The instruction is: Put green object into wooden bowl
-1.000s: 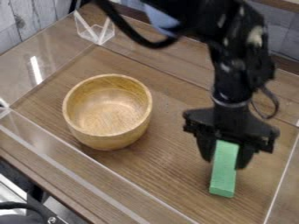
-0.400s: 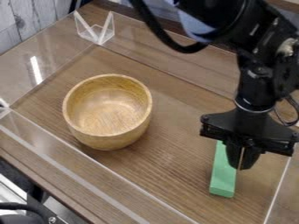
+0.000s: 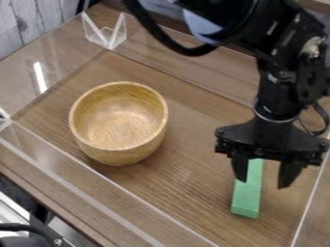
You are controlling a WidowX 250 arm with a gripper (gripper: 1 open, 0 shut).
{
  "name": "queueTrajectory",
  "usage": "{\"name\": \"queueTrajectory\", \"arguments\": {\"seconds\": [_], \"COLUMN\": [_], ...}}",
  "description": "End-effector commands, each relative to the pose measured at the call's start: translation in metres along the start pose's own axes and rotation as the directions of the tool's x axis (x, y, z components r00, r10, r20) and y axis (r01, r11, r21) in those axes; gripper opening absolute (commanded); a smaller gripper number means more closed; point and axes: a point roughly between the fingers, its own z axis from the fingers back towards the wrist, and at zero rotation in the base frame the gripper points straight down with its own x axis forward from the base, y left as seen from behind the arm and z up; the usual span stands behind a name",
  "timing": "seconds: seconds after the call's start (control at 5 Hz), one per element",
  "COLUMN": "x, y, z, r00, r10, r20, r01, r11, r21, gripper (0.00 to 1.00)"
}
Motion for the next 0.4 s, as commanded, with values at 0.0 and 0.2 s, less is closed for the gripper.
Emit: {"name": "queueTrajectory", "arguments": {"seconds": [0.0, 0.2], "x": [0.0109, 0.0171], "y": [0.0038, -0.0025], "z": [0.0128, 0.0111], "r00": [0.995, 0.997], "r10": [0.08, 0.057], "r20": [0.054, 0.056], "r01": [-0.079, -0.055], "r11": [0.997, 0.998], "r21": [-0.025, -0.032], "gripper": [0.0, 1.0]}}
